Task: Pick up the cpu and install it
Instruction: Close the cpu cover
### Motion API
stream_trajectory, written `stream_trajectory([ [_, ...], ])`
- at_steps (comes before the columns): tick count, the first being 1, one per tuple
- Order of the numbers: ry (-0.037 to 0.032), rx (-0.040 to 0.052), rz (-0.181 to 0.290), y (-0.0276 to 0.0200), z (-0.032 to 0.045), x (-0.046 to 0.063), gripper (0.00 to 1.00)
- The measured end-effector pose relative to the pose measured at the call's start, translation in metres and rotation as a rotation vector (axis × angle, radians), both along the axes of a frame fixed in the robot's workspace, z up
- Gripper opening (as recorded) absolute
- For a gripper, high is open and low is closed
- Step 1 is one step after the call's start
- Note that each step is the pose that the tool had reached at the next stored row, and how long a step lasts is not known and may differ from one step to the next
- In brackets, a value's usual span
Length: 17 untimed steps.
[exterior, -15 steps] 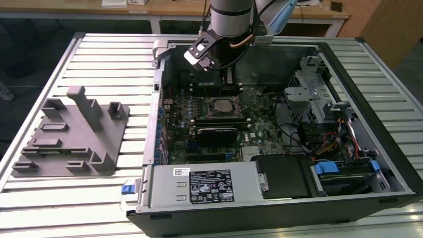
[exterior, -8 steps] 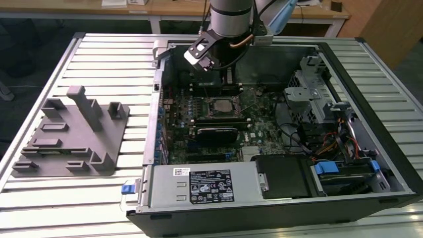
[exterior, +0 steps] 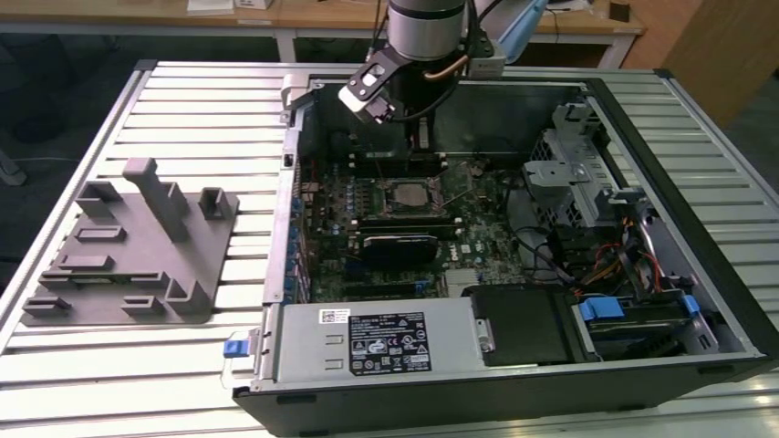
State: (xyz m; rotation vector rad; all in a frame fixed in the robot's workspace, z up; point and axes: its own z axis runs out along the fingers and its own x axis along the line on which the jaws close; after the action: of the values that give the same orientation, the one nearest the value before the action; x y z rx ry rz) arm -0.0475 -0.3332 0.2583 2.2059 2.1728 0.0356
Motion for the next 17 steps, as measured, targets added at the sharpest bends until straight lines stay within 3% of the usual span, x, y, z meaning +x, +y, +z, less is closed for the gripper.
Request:
stream_trajectory([
  [5, 0.0, -0.0001, 0.0, 0.0, 0.0065, 0.0, 0.11],
  [17, 0.0, -0.0002, 0.0, 0.0001, 0.0068, 0.0058, 0.11],
])
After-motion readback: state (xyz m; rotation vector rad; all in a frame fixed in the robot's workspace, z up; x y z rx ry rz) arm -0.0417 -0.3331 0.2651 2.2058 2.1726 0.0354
